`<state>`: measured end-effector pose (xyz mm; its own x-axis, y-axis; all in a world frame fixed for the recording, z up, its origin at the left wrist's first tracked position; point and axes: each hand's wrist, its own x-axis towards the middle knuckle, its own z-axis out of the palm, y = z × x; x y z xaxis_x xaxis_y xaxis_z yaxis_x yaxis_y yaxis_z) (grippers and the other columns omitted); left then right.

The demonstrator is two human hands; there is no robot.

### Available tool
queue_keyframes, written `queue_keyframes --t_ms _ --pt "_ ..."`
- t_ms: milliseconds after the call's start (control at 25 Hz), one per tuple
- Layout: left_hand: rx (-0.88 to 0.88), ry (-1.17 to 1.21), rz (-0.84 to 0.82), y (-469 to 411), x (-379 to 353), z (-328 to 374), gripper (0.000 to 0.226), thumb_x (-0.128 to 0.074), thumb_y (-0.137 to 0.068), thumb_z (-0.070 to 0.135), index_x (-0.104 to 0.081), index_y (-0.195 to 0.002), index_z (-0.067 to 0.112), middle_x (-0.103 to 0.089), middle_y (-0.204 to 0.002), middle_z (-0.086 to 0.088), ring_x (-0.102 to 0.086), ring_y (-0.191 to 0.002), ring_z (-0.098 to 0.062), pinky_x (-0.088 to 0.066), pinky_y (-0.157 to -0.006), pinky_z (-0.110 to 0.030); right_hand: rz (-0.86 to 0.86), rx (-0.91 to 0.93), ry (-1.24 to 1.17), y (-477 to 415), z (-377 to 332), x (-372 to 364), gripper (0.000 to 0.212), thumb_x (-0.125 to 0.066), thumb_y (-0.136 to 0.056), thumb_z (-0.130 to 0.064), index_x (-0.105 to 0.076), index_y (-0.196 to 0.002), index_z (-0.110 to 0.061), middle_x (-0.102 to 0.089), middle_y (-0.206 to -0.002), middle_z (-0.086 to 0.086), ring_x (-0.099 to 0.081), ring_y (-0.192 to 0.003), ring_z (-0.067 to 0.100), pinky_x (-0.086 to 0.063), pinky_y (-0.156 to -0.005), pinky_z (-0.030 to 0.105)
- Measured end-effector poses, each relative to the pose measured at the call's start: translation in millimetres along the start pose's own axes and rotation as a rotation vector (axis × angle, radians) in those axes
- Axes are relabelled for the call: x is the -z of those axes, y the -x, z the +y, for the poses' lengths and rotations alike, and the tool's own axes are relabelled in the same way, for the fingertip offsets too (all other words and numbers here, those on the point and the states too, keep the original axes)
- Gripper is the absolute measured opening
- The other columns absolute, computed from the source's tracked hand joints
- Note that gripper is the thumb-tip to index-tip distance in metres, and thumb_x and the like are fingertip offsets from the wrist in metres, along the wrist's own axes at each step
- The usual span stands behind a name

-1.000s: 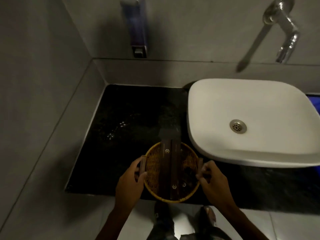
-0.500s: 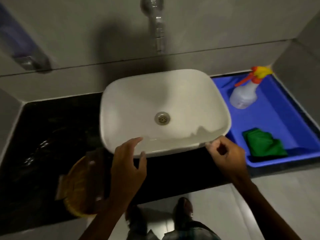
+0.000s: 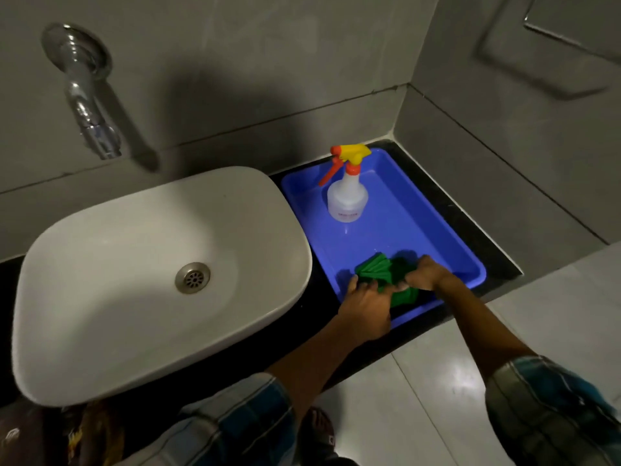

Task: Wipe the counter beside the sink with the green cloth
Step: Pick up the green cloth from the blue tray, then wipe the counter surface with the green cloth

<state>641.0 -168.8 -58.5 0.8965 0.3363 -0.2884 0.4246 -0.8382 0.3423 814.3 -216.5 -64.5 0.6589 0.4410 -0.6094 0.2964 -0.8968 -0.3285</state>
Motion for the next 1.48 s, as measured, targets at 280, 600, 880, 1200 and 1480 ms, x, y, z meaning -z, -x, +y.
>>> queue_keyframes --t_ms 280,600,880,1200,1480 --pt "0.027 0.509 0.404 60 24 -19 0.056 -0.054 -0.092 0.012 -0.036 -0.144 0.004 -0.044 -0.146 -0.019 -0.041 -0.135 -0.031 -0.028 -0.114 -0.035 0.015 0.225 -0.728 78 -39 4 0.033 -0.082 -0.066 -0.009 -0.073 -0.097 -0.004 -0.076 -0.092 0.016 -0.073 -0.083 0.031 -0.061 -0.070 0.036" --pt "0.351 1.542 0.877 296 65 -152 0.059 -0.078 -0.070 0.034 -0.054 -0.124 0.034 -0.075 -0.107 -0.002 -0.072 -0.097 -0.013 -0.060 -0.073 -0.027 -0.565 0.662 -0.984 253 -191 -118 0.041 -0.074 -0.072 -0.012 -0.065 -0.111 0.000 -0.073 -0.107 0.020 -0.071 -0.094 0.031 -0.060 -0.075 0.036" --pt "1.026 0.962 1.209 546 -16 -338 0.051 -0.063 -0.091 0.016 -0.046 -0.138 0.029 -0.056 -0.134 -0.001 -0.052 -0.122 -0.010 -0.051 -0.091 -0.025 -0.511 0.967 0.044 377 -365 -390 0.041 -0.080 -0.073 -0.022 -0.063 -0.111 -0.015 -0.067 -0.101 0.000 -0.065 -0.094 0.016 -0.050 -0.069 0.018" --pt "1.219 0.227 0.718 613 -90 -430 0.070 -0.051 -0.089 0.054 -0.030 -0.149 0.023 -0.030 -0.156 -0.018 -0.025 -0.143 -0.041 -0.026 -0.111 -0.061 -0.223 1.067 0.424 346 -440 -507 0.051 -0.062 -0.087 -0.031 -0.045 -0.129 -0.009 -0.051 -0.132 0.018 -0.051 -0.120 0.036 -0.044 -0.096 0.039" --pt "1.240 0.062 0.563 566 -111 -464 0.071 -0.034 -0.087 0.061 -0.031 -0.149 0.024 -0.029 -0.157 -0.018 -0.021 -0.145 -0.041 -0.020 -0.110 -0.067 0.000 0.660 0.488 211 -435 -471 0.083 -0.030 -0.089 -0.066 0.001 -0.152 -0.021 0.013 -0.161 0.010 0.014 -0.147 0.025 0.005 -0.118 0.053"
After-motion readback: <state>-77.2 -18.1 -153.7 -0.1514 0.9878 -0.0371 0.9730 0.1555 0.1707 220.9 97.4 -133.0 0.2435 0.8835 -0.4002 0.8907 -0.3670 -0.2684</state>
